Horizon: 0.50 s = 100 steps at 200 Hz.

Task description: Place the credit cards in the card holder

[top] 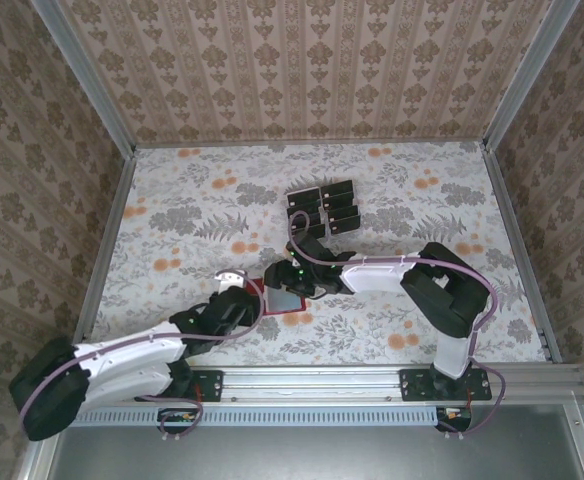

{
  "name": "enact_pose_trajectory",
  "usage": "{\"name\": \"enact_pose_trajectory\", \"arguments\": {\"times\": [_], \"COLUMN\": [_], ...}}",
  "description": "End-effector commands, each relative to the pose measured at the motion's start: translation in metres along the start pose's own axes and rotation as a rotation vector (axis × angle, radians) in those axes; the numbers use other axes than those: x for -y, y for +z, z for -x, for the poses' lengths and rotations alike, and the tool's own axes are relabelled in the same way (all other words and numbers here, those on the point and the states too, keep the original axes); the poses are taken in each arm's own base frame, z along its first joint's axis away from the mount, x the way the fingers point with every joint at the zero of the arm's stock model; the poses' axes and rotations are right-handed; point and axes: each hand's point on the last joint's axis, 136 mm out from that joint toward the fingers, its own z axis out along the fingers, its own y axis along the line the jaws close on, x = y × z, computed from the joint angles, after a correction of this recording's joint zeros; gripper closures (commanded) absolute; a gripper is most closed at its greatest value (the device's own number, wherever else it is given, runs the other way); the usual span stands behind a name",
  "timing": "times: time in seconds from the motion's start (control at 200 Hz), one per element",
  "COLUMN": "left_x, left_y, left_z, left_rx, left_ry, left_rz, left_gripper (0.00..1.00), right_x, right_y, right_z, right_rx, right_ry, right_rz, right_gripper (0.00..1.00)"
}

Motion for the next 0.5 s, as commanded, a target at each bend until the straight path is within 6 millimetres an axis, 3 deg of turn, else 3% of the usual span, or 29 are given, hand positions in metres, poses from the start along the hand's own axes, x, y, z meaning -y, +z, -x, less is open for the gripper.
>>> {"name": "enact_pose_trajectory", "arguments": {"times": [0.0, 0.21, 0.495], "left_x": [-0.025, -0.047, -0.053], "left_y": [-0.011, -0.034, -0.057], "left_z": [0.003, 0.019, 0.043], "left_rx": [0.006, 0.073, 0.144], "left_ry": [-0.058, -0.203, -0.274], "left_rz": [0.103, 0.146, 0.123], "left_gripper": [0.31, 0.26, 0.09], "right_x": [-0.017, -0.025, -0.03], "right_y": [-0.007, 0.007, 0.039], "right_z": [-0.003, -0.002, -0.007], "right_rx": [-0.017, -0.041, -0.098], "right_ry": [-0.039, -0.047, -0.042], "right_rz": [0.004, -0.014, -0.036], "right_gripper": [0.4, 0.4, 0.4]}}
